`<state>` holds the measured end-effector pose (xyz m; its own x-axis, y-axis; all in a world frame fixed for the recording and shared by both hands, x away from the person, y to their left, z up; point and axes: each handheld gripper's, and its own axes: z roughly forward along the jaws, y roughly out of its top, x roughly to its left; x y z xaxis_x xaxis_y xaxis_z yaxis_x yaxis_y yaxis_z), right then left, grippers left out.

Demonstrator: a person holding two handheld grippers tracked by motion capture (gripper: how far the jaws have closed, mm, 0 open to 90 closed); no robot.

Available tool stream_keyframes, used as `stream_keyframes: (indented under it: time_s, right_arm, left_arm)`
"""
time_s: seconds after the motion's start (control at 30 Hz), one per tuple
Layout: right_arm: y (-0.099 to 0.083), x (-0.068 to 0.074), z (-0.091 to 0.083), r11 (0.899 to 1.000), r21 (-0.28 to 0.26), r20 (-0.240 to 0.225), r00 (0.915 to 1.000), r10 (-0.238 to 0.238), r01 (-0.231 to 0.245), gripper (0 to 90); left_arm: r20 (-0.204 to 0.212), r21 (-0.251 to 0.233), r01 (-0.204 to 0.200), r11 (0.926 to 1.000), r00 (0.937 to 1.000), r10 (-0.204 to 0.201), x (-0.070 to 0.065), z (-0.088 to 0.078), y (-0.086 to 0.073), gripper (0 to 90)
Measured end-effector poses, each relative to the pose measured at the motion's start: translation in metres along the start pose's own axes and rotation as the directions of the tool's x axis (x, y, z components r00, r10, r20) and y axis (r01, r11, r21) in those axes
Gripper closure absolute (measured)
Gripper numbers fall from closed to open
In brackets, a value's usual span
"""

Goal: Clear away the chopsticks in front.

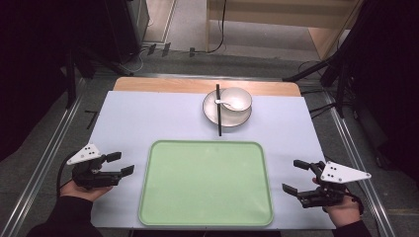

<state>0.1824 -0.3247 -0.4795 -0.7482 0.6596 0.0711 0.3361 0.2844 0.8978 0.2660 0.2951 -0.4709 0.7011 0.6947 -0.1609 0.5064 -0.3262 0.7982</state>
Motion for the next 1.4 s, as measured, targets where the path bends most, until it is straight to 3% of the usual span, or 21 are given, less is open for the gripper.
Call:
stream_keyframes:
  time_s: [0.2,0.87,1.17,1.3,1.4]
  right_arm:
    - [-0.001,0.001,0.002,1.000,0.015,-0.001,0.9999,-0.010,0.010,13.7]
    - [-0.001,0.000,0.001,1.000,0.028,-0.012,0.9998,0.014,-0.014,14.0]
    - [-0.001,-0.001,0.002,0.999,0.035,-0.012,0.9998,0.014,-0.013,14.0]
    - [-0.002,-0.001,0.002,0.999,0.035,-0.012,0.9998,0.015,-0.015,14.0]
    - [-0.002,0.000,0.004,0.999,0.038,-0.010,0.9998,0.017,-0.016,14.0]
  left_arm:
    - [0.010,-0.003,0.015,0.9999,0.9998,-0.015,0.000,-0.001,0.000,29.9]
    - [0.011,0.001,0.001,1.0000,0.9999,-0.001,-0.002,-0.001,0.001,30.2]
    - [0.018,0.018,0.021,0.9996,0.9996,-0.021,-0.004,0.001,0.003,28.4]
    - [-0.011,0.053,0.024,0.9983,0.9997,-0.024,-0.008,0.004,0.009,28.4]
    - [0.000,0.061,0.032,0.9976,0.9995,-0.032,-0.012,0.007,0.014,29.7]
